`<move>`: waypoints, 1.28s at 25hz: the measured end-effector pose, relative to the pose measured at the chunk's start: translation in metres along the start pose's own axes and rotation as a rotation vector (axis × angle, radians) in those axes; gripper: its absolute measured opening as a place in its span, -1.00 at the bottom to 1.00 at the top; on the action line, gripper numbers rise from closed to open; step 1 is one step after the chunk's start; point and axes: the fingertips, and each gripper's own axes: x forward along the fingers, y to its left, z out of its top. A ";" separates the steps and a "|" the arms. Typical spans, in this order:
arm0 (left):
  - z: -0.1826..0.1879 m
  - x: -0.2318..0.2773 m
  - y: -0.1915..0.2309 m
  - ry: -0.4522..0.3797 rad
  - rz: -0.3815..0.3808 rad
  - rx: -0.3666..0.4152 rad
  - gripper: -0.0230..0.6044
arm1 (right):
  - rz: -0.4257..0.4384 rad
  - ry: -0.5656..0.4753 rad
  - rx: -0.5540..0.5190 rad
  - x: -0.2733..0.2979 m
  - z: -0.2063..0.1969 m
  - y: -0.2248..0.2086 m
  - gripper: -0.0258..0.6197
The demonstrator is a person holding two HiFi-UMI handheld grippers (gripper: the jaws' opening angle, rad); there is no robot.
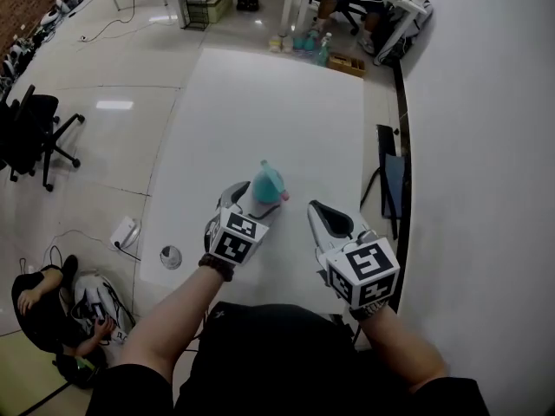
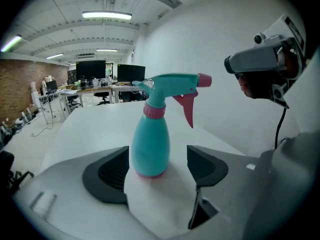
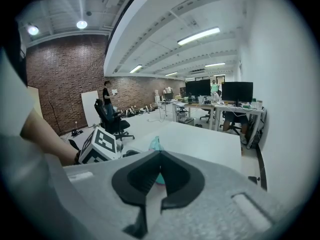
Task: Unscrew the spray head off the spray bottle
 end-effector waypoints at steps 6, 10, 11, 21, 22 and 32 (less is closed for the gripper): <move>-0.019 0.031 -0.005 0.045 -0.025 0.044 0.43 | -0.010 0.036 0.022 0.007 -0.009 -0.005 -0.95; -0.026 0.047 -0.001 0.056 -0.026 0.071 0.50 | -0.008 0.040 0.026 0.014 -0.011 -0.009 -0.95; -0.026 0.051 0.000 0.059 -0.027 0.074 0.51 | -0.008 0.042 0.028 0.015 -0.011 -0.011 -0.95; -0.026 0.070 0.003 0.078 -0.019 0.124 0.43 | -0.001 0.044 0.030 0.020 -0.012 -0.019 -0.95; -0.026 0.069 0.003 0.083 -0.016 0.134 0.42 | 0.001 0.040 0.028 0.020 -0.010 -0.020 -0.95; -0.027 0.024 -0.001 0.204 0.024 0.338 0.40 | 0.033 -0.015 0.036 0.003 -0.001 -0.023 -0.94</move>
